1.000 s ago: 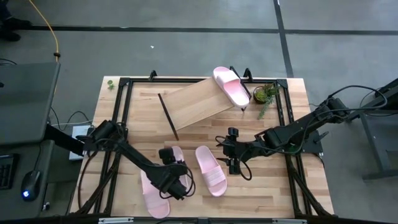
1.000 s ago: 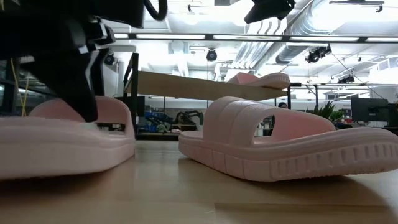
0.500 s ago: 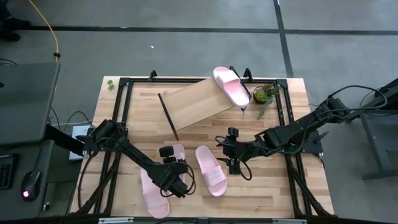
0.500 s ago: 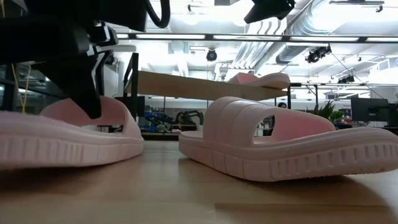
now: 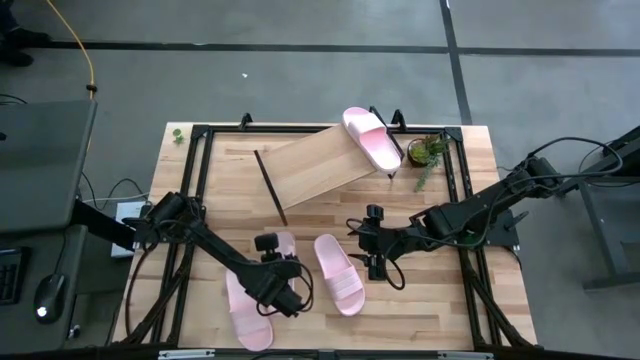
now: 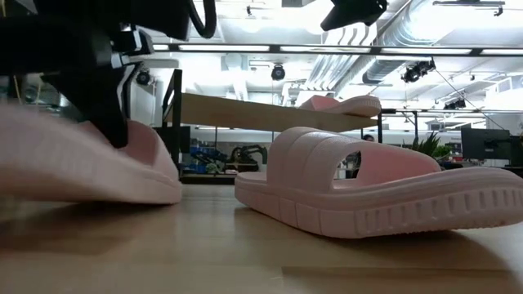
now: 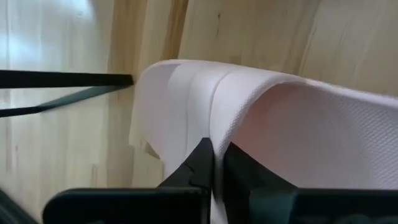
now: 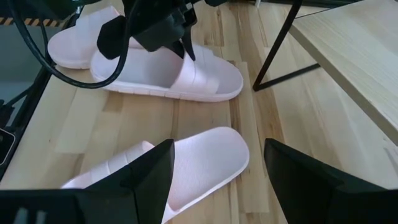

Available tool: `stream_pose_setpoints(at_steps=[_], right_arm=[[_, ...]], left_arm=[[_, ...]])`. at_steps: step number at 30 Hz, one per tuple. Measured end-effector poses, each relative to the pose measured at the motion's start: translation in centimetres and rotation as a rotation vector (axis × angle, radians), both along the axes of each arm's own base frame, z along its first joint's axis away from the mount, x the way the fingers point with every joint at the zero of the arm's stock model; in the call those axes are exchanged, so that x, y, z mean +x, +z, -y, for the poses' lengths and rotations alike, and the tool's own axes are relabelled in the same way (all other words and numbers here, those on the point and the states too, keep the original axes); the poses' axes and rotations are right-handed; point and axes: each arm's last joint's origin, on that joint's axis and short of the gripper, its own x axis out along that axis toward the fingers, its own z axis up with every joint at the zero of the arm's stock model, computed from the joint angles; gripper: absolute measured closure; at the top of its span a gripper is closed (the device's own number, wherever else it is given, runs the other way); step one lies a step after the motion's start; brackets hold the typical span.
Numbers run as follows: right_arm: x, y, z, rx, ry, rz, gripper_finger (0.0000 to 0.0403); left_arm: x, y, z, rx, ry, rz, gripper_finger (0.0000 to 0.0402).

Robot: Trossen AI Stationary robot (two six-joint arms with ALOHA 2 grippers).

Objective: Pick and place slides into the shelf
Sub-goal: Put the pink slipper on the shelf

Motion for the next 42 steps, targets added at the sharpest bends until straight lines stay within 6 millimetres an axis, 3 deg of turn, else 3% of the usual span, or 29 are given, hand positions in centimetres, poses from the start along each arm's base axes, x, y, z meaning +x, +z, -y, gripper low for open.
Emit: stream_pose_setpoints(at_steps=[18, 26, 32, 42], right_arm=[[-0.4, -0.3, 0.3, -0.152, -0.057, -0.026, 0.0162], [-1.2, 0.4, -1.0, -0.310, -0.051, 0.003, 0.0162], [-1.9, 1.9, -2.6, -0.385, -0.058, 0.060, 0.0162], [-3.3, 2.2, -4.5, -0.485, -0.040, 0.091, 0.0162]], left_arm=[[1.0, 7.1, 0.2, 0.110, -0.024, 0.046, 0.0398], [1.2, 9.2, -0.2, 0.149, -0.055, 0.073, 0.0391], [2.2, 10.6, -1.7, 0.141, -0.068, 0.080, 0.0391], [3.7, 13.1, -4.9, 0.140, -0.085, 0.099, 0.0390]])
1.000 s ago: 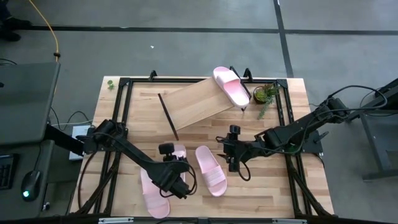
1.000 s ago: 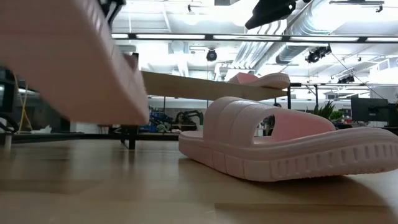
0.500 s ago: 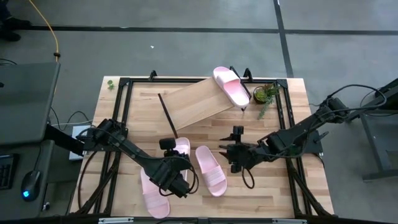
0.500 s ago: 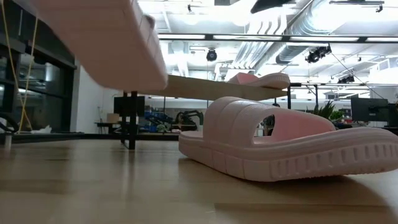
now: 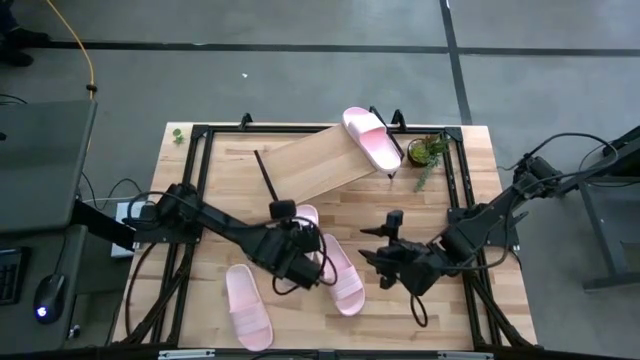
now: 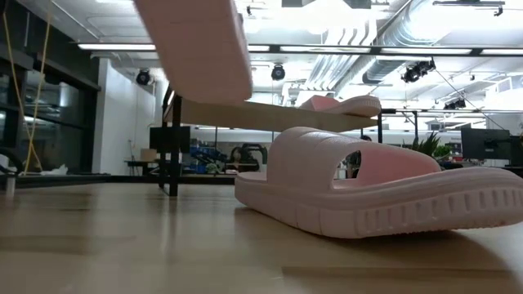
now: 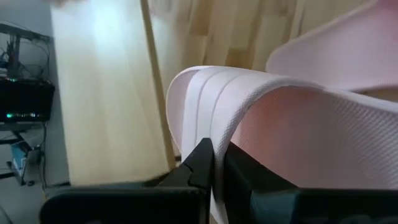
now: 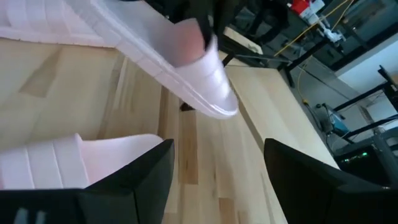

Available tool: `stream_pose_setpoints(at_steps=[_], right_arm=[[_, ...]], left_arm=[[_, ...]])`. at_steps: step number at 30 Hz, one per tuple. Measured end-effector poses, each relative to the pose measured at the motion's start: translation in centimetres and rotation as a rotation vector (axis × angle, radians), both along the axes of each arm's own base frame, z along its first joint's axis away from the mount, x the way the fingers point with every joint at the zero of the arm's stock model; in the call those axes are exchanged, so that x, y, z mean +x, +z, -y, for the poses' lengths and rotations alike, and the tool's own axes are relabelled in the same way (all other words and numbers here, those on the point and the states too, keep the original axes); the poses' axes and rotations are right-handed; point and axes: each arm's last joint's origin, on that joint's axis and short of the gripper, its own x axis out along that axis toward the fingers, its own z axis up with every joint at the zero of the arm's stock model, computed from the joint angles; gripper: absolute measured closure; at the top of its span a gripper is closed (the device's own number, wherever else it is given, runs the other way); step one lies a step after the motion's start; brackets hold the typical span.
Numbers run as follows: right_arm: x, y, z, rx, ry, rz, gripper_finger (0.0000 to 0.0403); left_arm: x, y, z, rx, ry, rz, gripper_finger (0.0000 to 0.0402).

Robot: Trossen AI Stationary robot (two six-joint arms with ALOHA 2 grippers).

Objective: Pick and place slides into the shelf
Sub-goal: Put the pink slipper on the shelf

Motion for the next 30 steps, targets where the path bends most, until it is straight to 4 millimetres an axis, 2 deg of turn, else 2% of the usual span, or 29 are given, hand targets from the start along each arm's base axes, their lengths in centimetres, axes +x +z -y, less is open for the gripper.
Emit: stream_pose_setpoints(at_steps=[10, 17, 22, 30], right_arm=[[-0.7, 1.0, -1.2, -0.016, 0.016, 0.040, 0.0162], [-1.3, 1.1, -1.8, -0.069, 0.017, 0.054, 0.0162], [-1.3, 1.2, -2.0, -0.088, 0.024, 0.064, 0.0162], [-0.4, 0.9, -2.8, -0.137, 0.059, 0.076, 0.0162]], left_arm=[[0.8, 4.4, -2.4, -0.017, -0.033, 0.097, 0.0390], [0.6, 7.4, -3.0, -0.034, -0.072, 0.177, 0.0390], [0.6, 8.4, -3.8, -0.035, -0.075, 0.201, 0.0390], [1.0, 8.4, -6.5, -0.082, -0.022, 0.188, 0.0390]])
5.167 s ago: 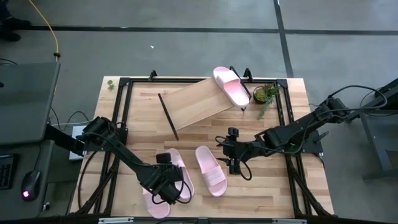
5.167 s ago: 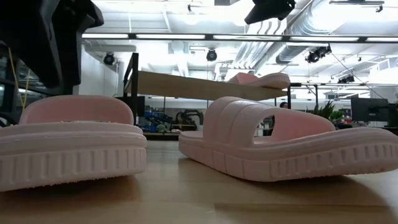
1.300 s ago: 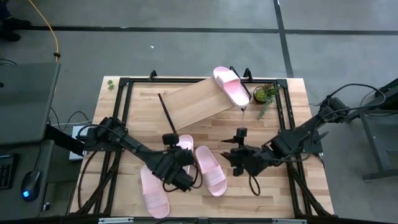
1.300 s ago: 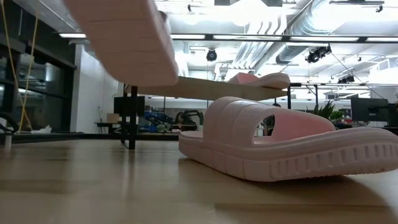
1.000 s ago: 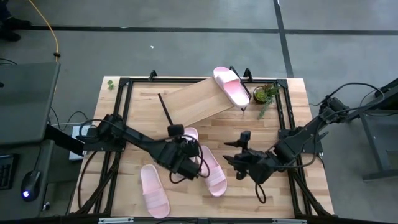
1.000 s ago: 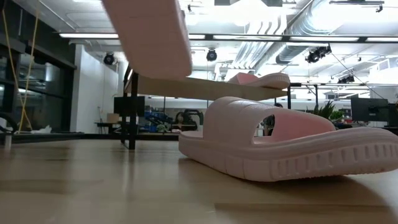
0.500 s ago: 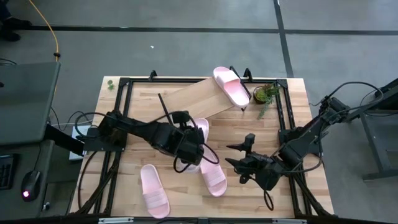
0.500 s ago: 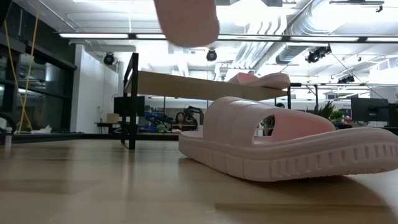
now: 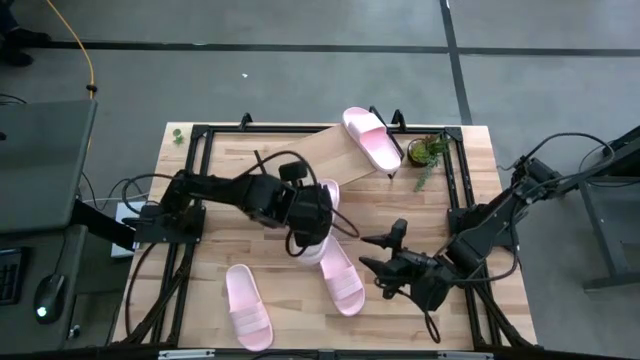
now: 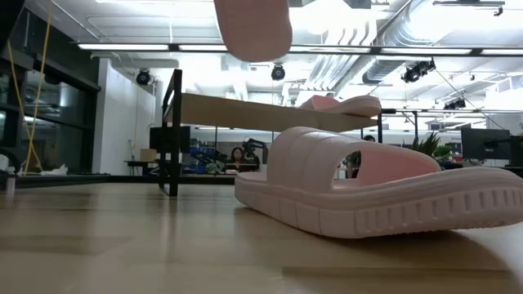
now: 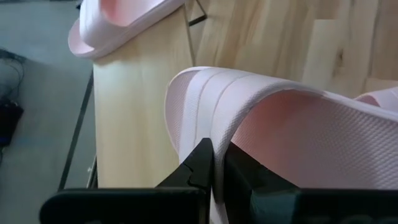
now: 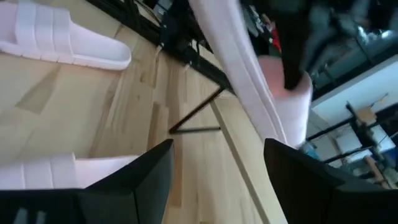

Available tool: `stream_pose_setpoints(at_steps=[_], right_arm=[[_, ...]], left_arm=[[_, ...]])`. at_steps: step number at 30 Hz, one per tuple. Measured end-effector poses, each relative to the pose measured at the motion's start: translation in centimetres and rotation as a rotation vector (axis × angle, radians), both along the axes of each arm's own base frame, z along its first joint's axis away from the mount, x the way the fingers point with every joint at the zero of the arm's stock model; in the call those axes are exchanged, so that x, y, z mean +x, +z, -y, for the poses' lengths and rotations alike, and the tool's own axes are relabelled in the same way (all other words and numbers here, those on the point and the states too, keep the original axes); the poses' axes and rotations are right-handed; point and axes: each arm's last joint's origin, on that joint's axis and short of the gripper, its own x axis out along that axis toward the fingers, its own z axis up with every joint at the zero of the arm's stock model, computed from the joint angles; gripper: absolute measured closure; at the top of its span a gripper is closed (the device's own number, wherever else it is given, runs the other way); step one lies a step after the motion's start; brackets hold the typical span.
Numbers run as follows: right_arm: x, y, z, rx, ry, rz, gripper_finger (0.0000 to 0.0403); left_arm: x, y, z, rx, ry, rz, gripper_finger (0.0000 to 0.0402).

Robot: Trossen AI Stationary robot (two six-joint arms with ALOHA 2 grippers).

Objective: Pick and place slides into the shelf
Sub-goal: Put the pink slipper on the shelf

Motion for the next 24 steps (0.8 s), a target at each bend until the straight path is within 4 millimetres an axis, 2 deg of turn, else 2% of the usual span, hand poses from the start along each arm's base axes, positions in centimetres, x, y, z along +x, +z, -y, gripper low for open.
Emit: stream_pose_setpoints(at_steps=[7, 16, 24], right_arm=[[2.5, 1.0, -2.0, -0.088, -0.047, 0.002, 0.0162], [6.1, 0.1, -4.9, -0.245, -0.091, -0.121, 0.0162], [6.8, 0.8, -5.4, -0.231, -0.106, -0.108, 0.0162]], left_arm=[[0.1, 0.0, -1.4, 0.001, 0.038, -0.001, 0.0390], [0.2, 0.0, -1.7, -0.027, 0.031, -0.001, 0.0390], [0.6, -0.6, -1.3, -0.100, -0.039, -0.043, 0.0390]])
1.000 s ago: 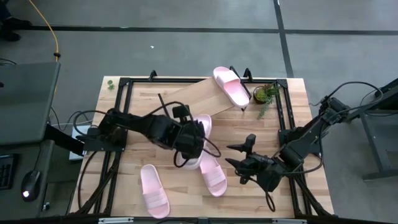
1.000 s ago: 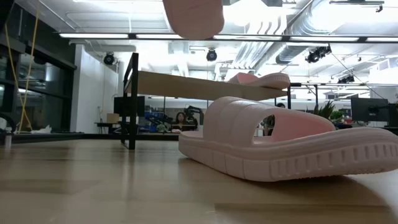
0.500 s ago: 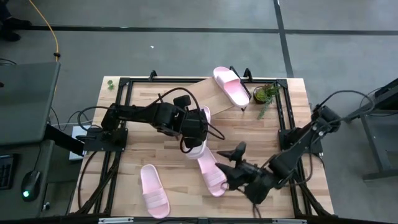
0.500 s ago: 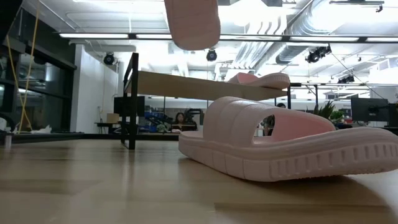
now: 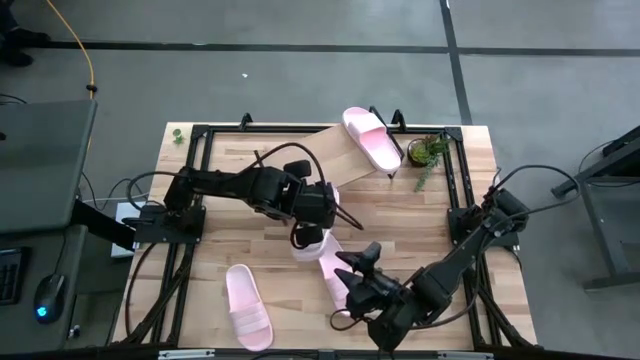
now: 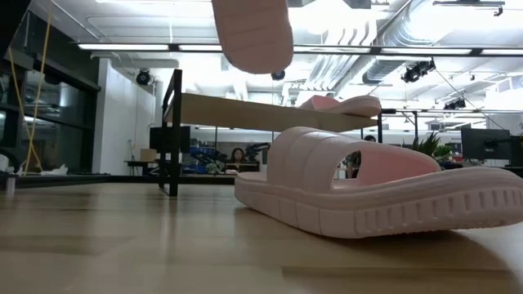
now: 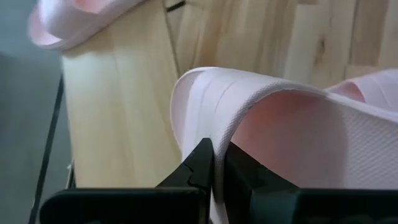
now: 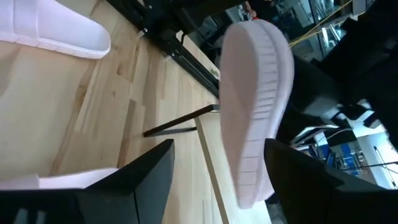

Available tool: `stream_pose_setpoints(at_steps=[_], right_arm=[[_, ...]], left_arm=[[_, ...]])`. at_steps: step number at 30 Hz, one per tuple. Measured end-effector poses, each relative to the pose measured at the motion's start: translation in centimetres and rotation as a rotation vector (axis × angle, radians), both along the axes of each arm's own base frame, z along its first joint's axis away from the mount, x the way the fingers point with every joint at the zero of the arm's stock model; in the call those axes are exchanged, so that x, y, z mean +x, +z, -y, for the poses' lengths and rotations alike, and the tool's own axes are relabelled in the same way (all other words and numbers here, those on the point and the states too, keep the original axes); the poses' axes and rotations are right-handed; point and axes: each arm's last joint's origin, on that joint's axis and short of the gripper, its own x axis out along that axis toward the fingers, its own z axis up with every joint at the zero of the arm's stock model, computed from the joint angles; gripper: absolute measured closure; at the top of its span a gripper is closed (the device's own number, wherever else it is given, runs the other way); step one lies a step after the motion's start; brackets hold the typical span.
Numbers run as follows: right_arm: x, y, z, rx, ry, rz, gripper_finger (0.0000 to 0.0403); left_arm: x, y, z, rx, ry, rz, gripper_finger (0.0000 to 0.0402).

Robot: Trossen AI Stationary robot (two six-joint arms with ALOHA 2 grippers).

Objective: Pick and place slides into the shelf
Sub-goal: Put the pink slipper on the shelf

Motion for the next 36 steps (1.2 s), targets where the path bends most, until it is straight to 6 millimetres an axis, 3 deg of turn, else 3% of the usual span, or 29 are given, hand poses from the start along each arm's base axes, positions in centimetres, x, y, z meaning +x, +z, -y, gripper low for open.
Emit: stream_pose_setpoints(at_steps=[12, 24, 36], right_arm=[[0.0, 0.0, 0.1, 0.009, -0.007, 0.003, 0.0162], [0.3, 0.1, 0.1, 0.019, 0.003, 0.013, 0.0162], [0.5, 0.2, -0.1, 0.057, 0.027, 0.013, 0.0162]], left_arm=[[0.9, 0.3, 1.3, -0.057, -0.105, 0.084, 0.0389], [2.9, -2.0, 1.4, -0.031, -0.134, 0.028, 0.0389], [2.7, -1.4, 1.4, -0.018, -0.137, 0.055, 0.0389]])
